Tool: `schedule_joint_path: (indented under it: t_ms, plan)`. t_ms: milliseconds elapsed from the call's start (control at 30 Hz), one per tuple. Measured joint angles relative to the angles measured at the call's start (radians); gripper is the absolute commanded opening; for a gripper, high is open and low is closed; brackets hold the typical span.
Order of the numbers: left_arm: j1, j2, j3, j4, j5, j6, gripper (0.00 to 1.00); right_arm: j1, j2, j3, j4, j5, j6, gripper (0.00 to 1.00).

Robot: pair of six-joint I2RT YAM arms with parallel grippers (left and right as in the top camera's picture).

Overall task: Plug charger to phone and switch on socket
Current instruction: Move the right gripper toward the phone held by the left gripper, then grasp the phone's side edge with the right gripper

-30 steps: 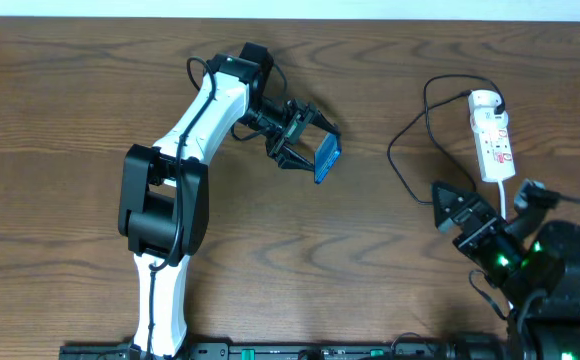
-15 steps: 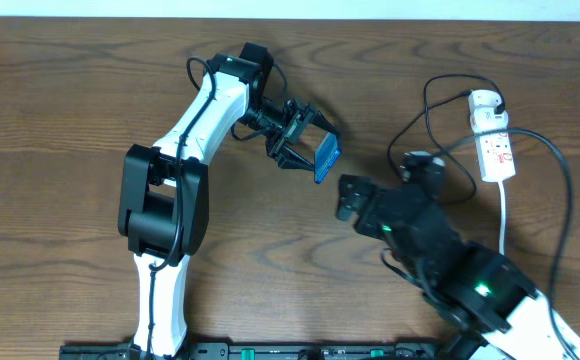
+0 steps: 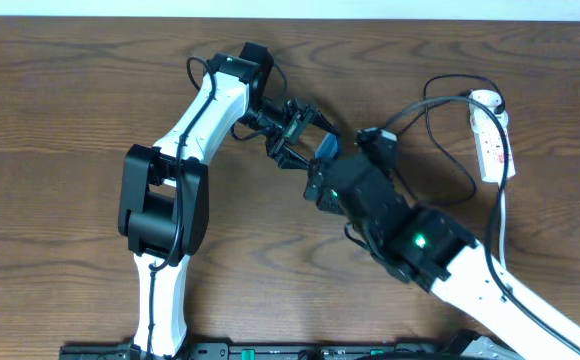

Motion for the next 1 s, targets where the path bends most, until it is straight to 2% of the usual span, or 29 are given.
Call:
schedule_joint_path:
  t_ms: [133, 233, 333, 600, 1000]
  plan:
    - [0.0, 0.0, 0.0, 0.0, -0.008, 0.0, 0.75, -0.025, 0.154, 0.238, -0.239, -0.009, 0.011, 0.77]
    - [0.0, 0.0, 0.0, 0.0, -0.01, 0.0, 0.75, -0.034, 0.24, 0.344, -0.306, -0.009, 0.045, 0.72]
    - [0.0, 0.0, 0.0, 0.0, -0.011, 0.0, 0.75, -0.039, 0.31, 0.36, -0.321, -0.012, 0.104, 0.63]
    - [0.0, 0.0, 0.0, 0.0, -0.011, 0.0, 0.75, -0.039, 0.34, 0.36, -0.336, 0.006, 0.196, 0.53]
    - [0.0, 0.0, 0.0, 0.0, -0.011, 0.0, 0.75, -0.039, 0.385, 0.36, -0.323, 0.039, 0.246, 0.46]
